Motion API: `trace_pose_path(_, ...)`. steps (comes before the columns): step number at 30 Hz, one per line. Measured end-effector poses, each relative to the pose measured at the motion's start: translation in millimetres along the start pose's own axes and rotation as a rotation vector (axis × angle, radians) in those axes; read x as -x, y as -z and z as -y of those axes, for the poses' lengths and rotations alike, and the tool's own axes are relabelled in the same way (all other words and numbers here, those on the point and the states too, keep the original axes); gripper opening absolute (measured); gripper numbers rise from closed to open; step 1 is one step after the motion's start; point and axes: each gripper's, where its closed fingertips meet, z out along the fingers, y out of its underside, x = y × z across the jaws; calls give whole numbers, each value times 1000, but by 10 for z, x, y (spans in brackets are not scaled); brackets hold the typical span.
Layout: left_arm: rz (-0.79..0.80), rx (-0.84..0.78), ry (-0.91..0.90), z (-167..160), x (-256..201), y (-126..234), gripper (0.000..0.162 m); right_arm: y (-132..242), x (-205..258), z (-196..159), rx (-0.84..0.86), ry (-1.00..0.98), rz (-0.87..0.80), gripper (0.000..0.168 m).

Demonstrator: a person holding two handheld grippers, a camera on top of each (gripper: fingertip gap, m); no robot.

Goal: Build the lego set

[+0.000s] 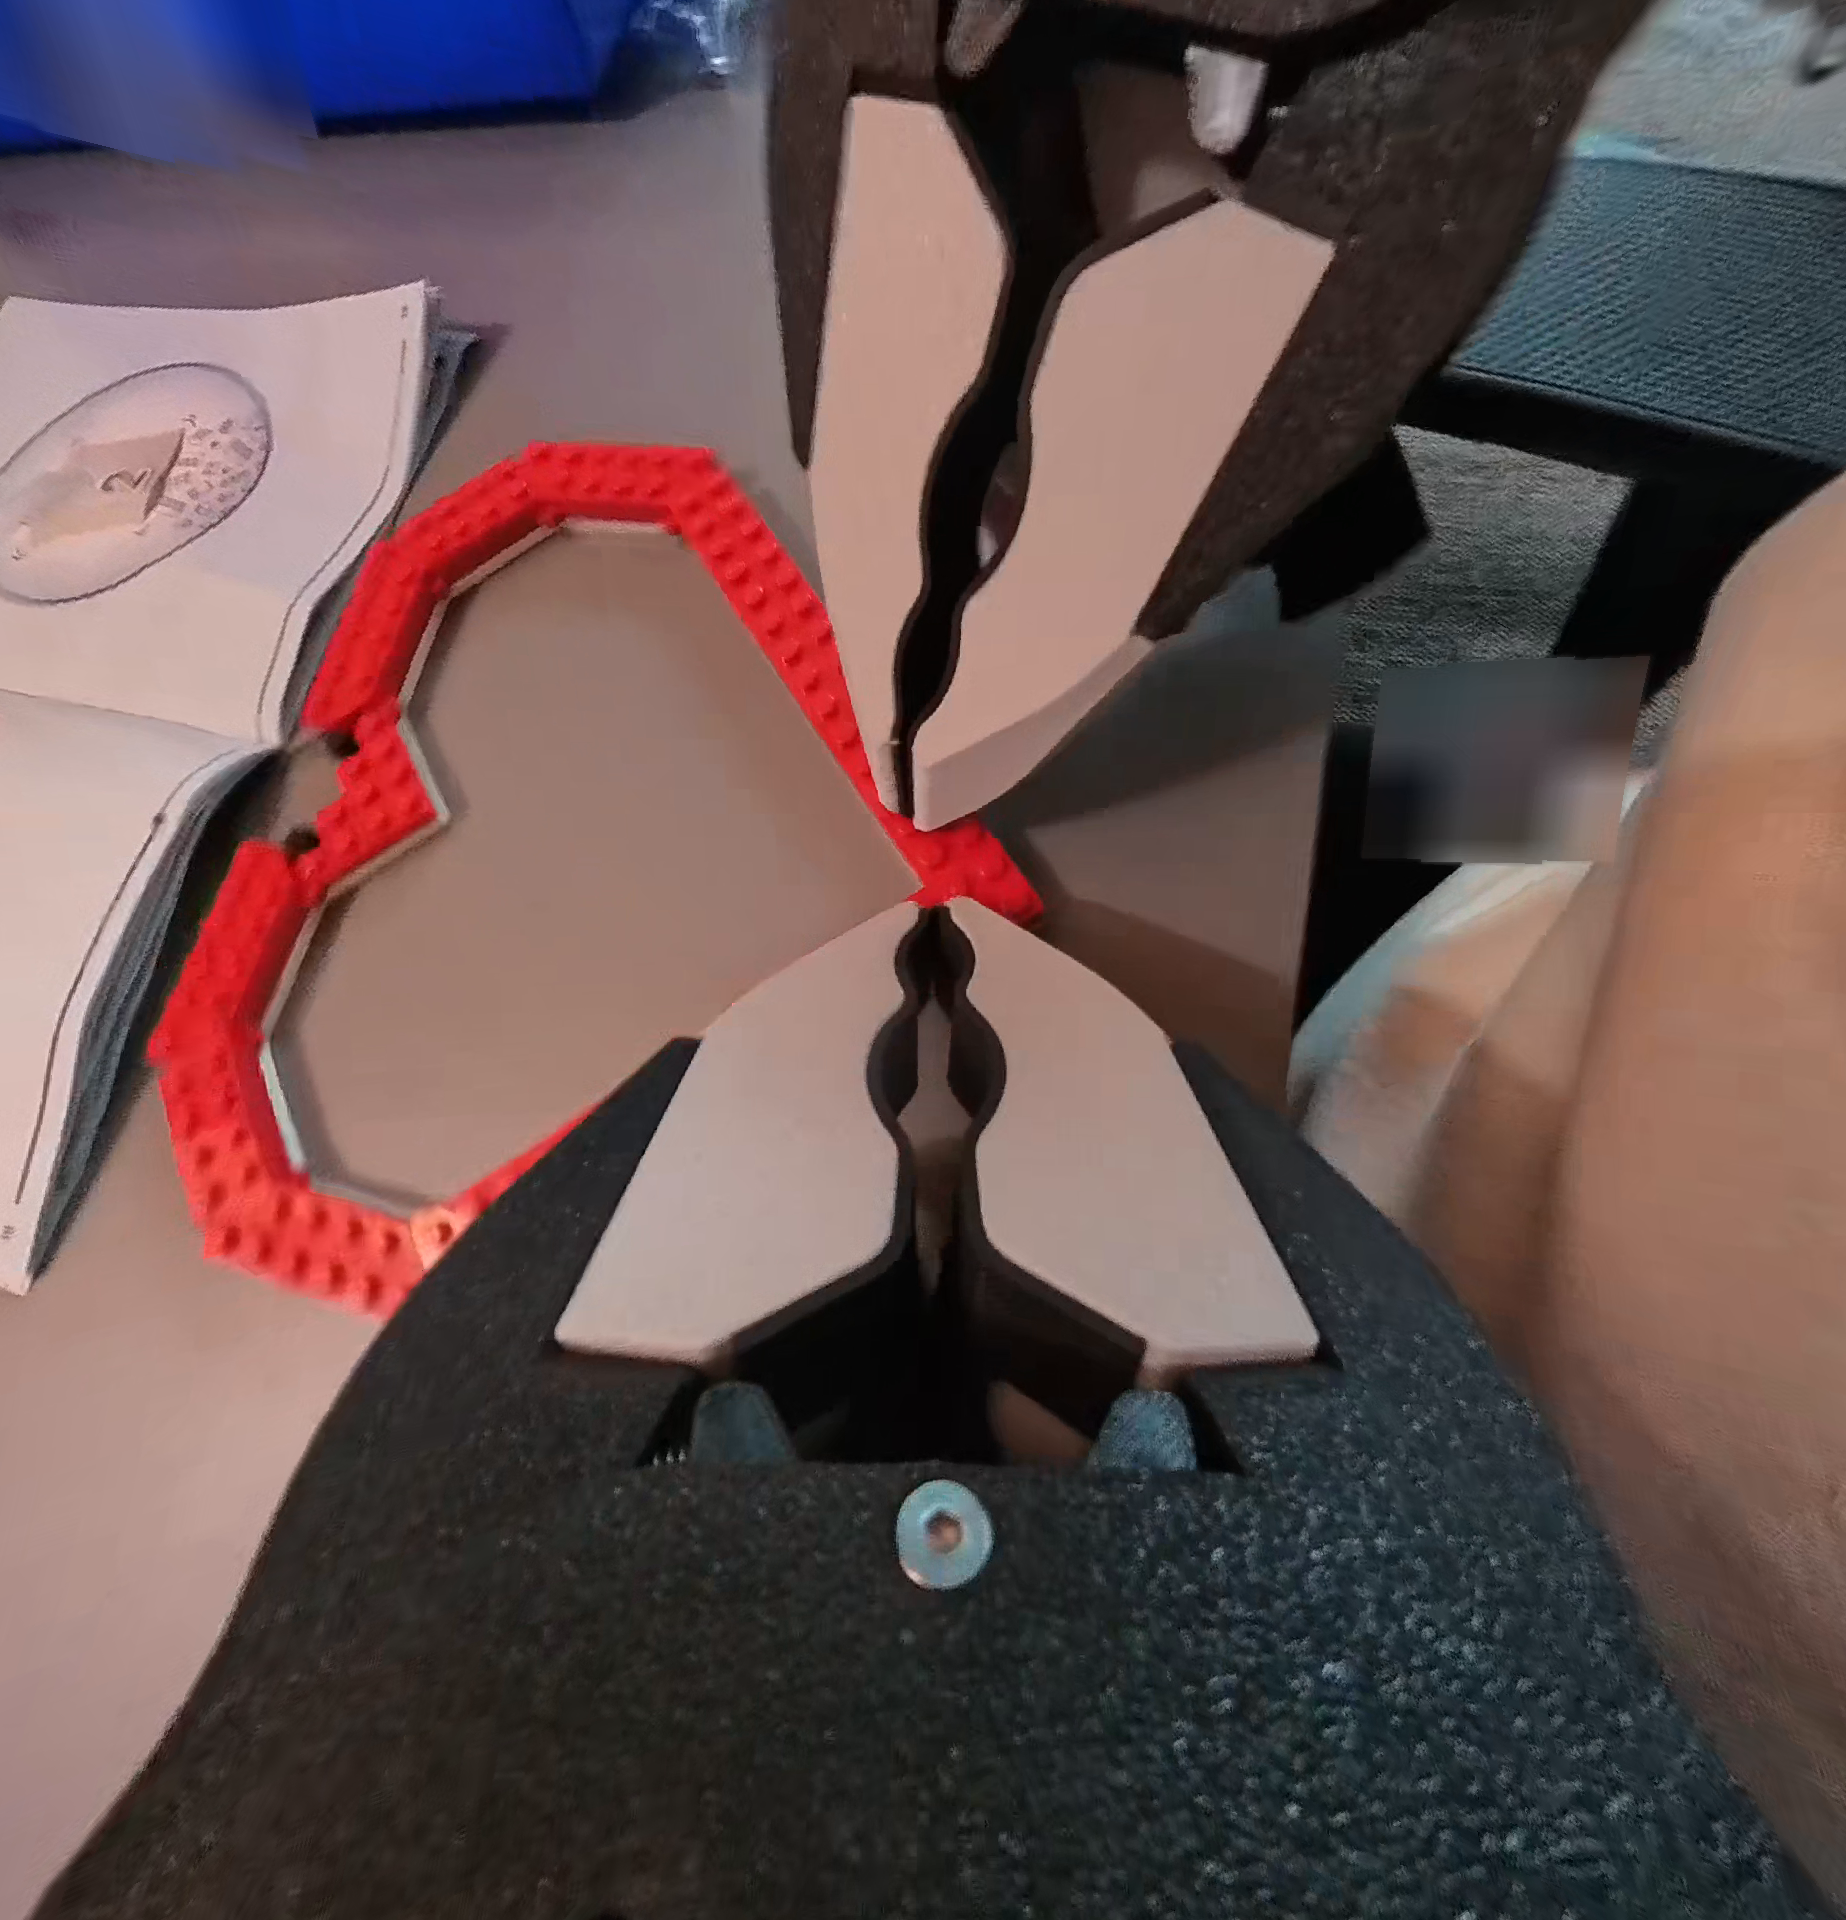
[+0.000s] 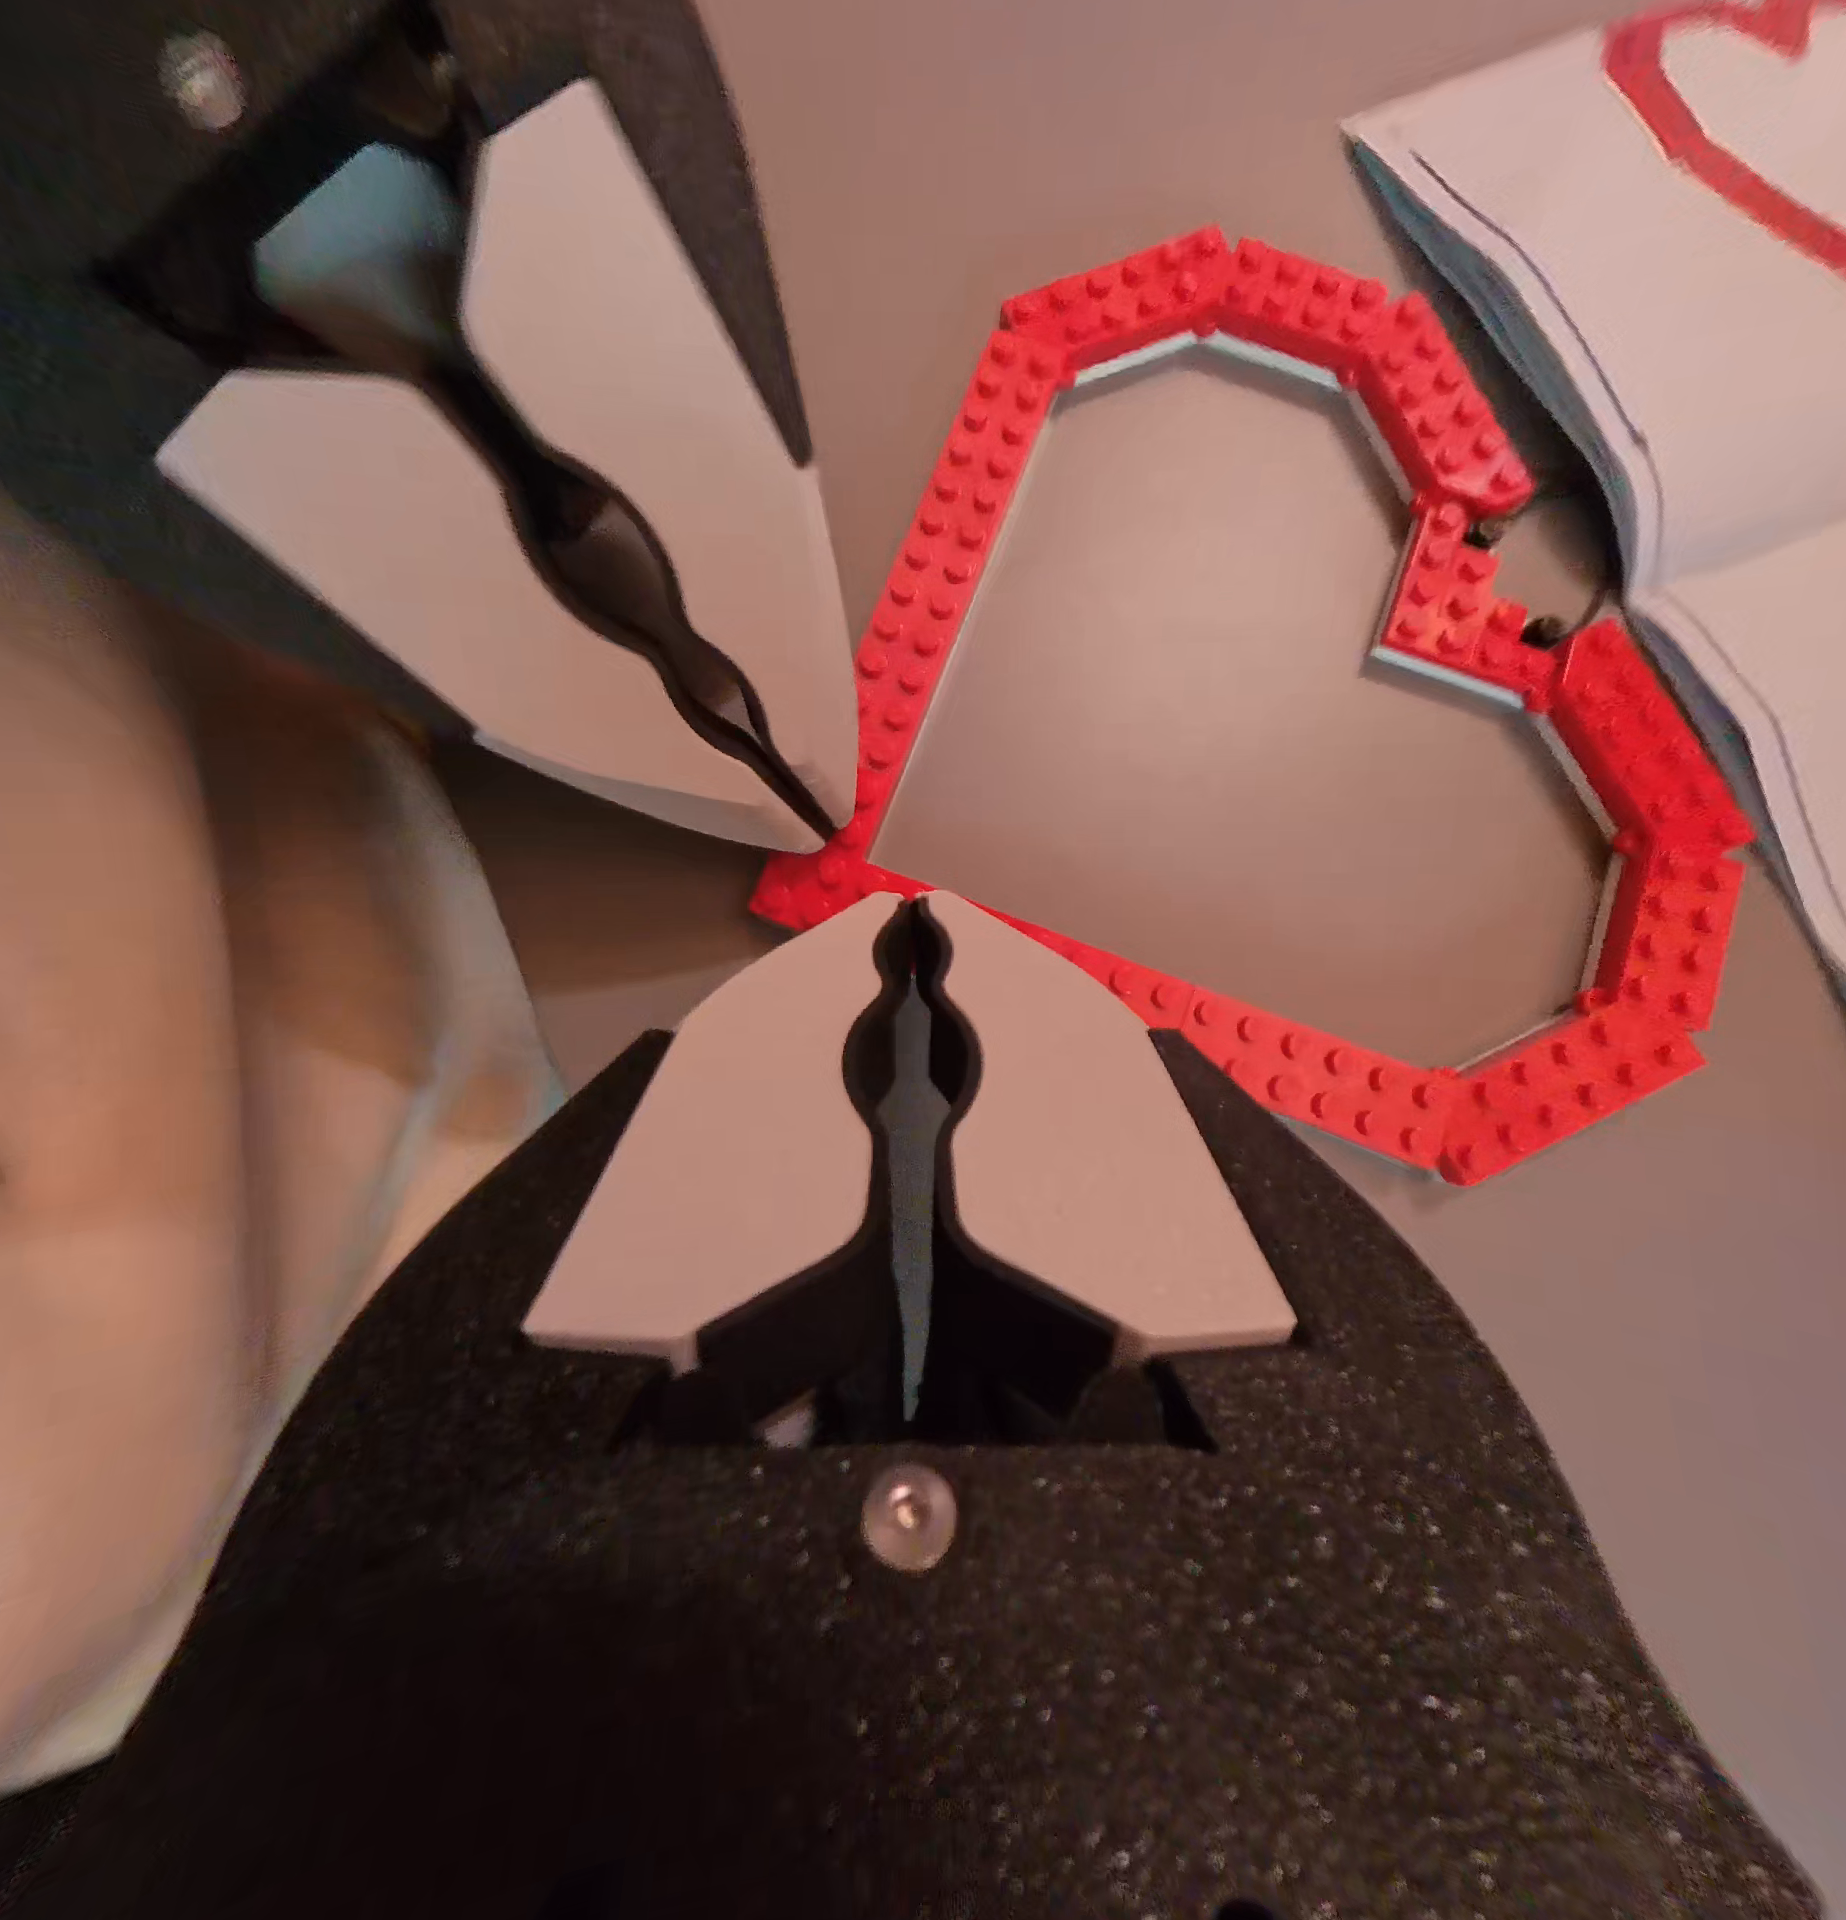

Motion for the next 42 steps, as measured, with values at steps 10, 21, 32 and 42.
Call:
trace_pose_path(10,154,-221,11,163,575,516,5,512,-372,-93,-184,-114,-216,26)
trace_pose_path(21,132,-15,-226,30,460,96,7,978,-966,-1084,120,-542,-549,41)
trace_pose_path(32,81,-305,199,219,864,366,13,901,-985,-451,-176,-283,-302,16)
trace_pose_path(42,-337,-442,797,280,938,472,34,321,-437,668,-241,689,-65,16)
